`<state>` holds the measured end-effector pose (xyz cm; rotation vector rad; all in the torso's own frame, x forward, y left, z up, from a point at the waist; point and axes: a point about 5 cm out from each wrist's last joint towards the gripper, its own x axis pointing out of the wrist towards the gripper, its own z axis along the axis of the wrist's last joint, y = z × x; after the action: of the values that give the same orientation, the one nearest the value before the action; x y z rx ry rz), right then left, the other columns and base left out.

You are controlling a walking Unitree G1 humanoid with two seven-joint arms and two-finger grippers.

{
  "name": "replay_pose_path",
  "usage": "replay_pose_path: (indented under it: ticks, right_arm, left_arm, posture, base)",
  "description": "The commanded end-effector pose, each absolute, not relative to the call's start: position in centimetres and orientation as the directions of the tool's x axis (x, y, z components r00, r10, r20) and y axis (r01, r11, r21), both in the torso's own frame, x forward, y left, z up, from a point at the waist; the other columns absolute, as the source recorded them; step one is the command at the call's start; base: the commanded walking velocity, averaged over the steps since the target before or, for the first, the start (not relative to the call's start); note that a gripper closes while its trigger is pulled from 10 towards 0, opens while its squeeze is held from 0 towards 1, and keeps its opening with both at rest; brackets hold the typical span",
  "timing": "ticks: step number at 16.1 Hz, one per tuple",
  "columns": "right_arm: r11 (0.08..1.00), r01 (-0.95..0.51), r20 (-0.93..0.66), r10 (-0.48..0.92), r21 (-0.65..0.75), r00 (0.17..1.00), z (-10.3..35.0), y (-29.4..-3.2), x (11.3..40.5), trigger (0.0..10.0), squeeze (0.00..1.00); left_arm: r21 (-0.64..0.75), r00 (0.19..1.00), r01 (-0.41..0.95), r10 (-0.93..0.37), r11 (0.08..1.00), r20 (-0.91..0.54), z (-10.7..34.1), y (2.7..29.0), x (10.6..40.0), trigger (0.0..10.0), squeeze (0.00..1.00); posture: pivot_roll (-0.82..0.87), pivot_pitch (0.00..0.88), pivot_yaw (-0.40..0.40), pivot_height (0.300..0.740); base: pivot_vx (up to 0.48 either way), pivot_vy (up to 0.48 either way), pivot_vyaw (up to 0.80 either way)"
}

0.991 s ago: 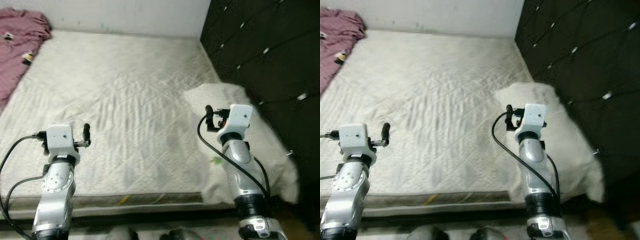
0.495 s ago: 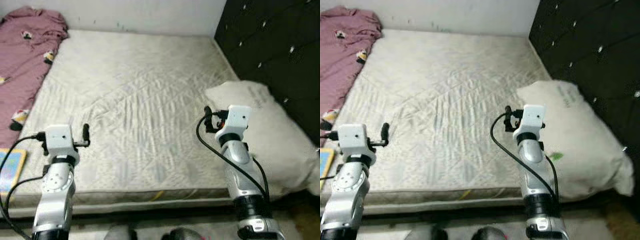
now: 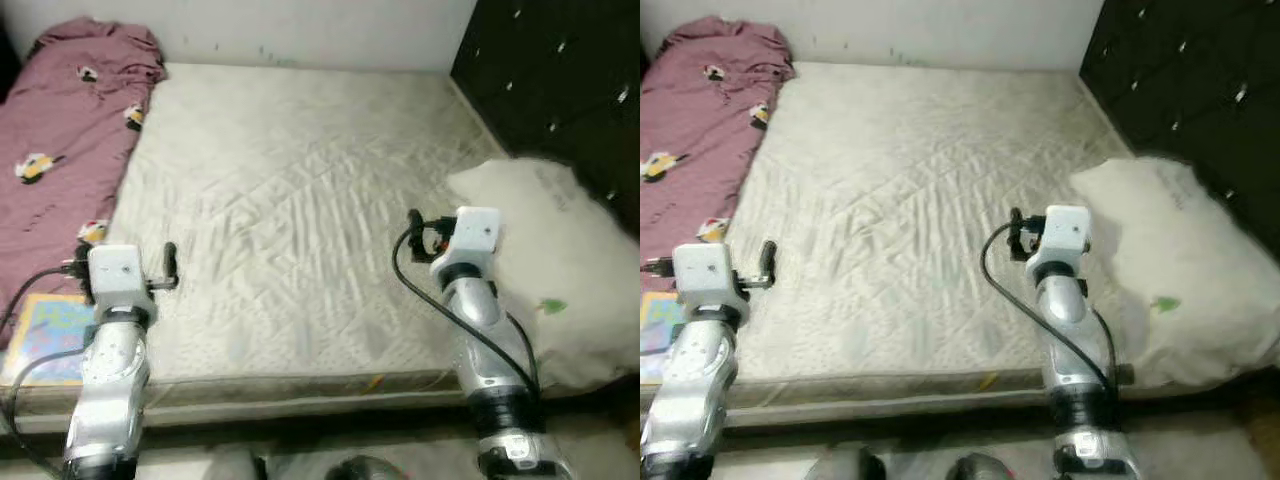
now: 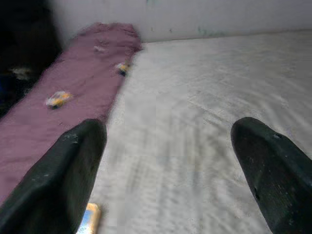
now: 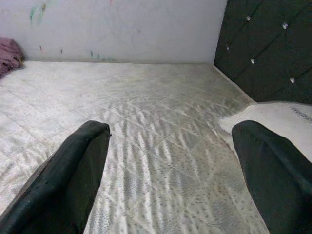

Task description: Clean up the room

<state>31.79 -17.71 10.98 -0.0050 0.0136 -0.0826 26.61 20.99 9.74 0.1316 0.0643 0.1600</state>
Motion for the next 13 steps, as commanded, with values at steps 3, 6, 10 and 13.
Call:
replay_pose_path:
  ticks: [3, 6, 10, 13]
  right_arm:
    - [0.997, 0.075, -0.006, -0.075, -0.005, 0.997, 11.40, -17.57, 32.10, 10.0, 0.00]
    - [0.998, 0.059, -0.002, -0.059, -0.005, 0.998, 11.55, -17.25, 32.23, 10.0, 0.00]
    - [1.000, 0.021, 0.010, -0.021, -0.023, 1.000, 11.56, -16.80, 32.20, 10.0, 0.00]
    - [0.999, 0.033, 0.004, -0.033, 0.002, 0.999, 11.66, -16.78, 32.25, 10.0, 0.00]
  left_arm:
    - [0.142, 0.980, -0.187, 0.194, 0.972, -0.035, 10.03, 21.60, 26.85, 10.0, 0.00]
    - [0.139, 0.981, -0.186, 0.193, 0.973, -0.035, 9.92, 21.45, 26.72, 10.0, 0.00]
    - [0.138, 0.981, -0.186, 0.192, 0.973, -0.032, 9.96, 21.55, 26.93, 10.0, 0.00]
    - [0.137, 0.982, -0.181, 0.186, 0.974, -0.027, 10.01, 21.53, 27.04, 10.0, 0.00]
  posture:
    - [0.12, 0.063, -0.064, 0.740]
    - [0.12, 0.057, -0.067, 0.740]
    - [0.12, 0.054, -0.067, 0.740]
    - [0.12, 0.052, -0.068, 0.740]
  base:
    - [0.000, 0.476, 0.00]
    - [0.000, 0.476, 0.00]
    - [0.000, 0.476, 0.00]
    - [0.000, 0.476, 0.00]
